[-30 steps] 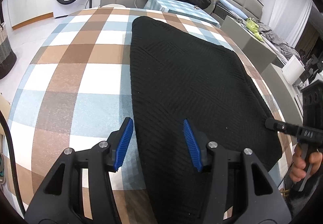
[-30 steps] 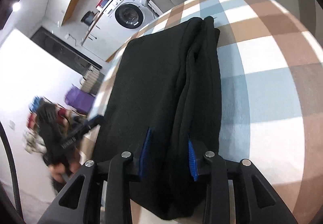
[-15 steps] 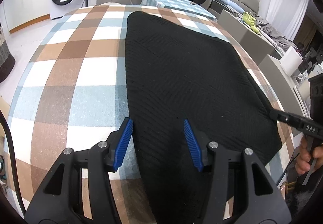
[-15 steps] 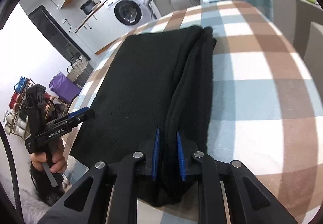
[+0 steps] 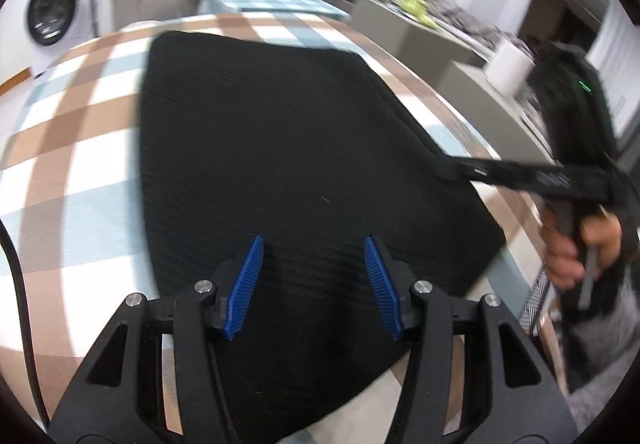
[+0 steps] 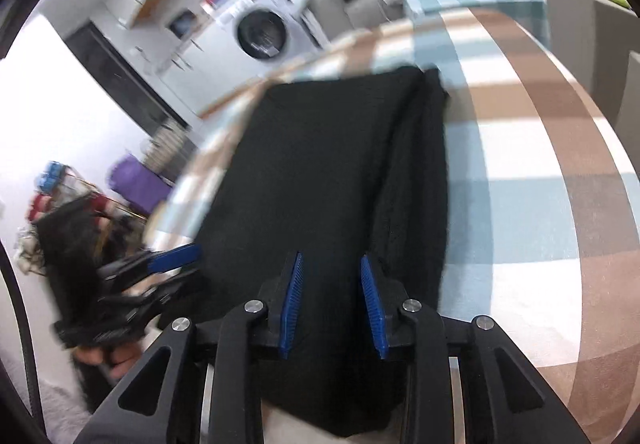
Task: Fold small clothes
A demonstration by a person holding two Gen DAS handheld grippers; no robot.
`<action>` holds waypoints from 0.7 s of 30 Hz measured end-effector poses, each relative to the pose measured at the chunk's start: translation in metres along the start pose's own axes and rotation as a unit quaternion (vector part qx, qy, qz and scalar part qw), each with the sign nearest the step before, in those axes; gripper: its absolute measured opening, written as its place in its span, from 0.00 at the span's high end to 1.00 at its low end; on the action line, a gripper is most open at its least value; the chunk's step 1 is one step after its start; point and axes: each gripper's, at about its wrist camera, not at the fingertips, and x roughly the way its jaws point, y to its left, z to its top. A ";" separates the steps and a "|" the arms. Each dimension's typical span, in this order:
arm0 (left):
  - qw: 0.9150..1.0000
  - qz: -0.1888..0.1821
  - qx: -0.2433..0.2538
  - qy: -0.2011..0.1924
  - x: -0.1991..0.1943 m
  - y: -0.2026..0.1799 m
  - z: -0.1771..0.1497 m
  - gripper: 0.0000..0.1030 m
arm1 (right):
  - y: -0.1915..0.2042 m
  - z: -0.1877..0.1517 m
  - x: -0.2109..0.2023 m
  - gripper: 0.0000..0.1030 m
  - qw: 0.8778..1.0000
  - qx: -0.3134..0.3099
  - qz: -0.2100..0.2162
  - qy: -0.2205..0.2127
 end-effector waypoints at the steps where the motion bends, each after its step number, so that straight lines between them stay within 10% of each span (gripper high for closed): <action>1: 1.000 0.001 0.008 0.005 0.002 -0.003 -0.002 0.51 | -0.003 0.000 0.006 0.70 1.000 0.005 0.001 0.011; 6: 0.999 -0.003 0.029 0.020 0.011 -0.011 -0.009 0.38 | -0.011 0.008 0.020 0.66 0.999 0.017 0.031 0.000; 9: 0.999 0.000 0.037 0.021 0.012 -0.013 -0.010 0.36 | -0.005 0.020 0.029 0.89 0.999 0.018 0.030 -0.006; 14: 1.000 0.005 0.026 0.017 0.010 -0.011 -0.013 0.36 | 0.025 0.029 0.000 0.91 0.998 -0.042 0.014 -0.052; 21: 0.999 0.022 0.021 0.019 0.007 -0.012 -0.010 0.36 | -0.021 0.014 0.033 0.90 0.999 0.025 0.038 -0.002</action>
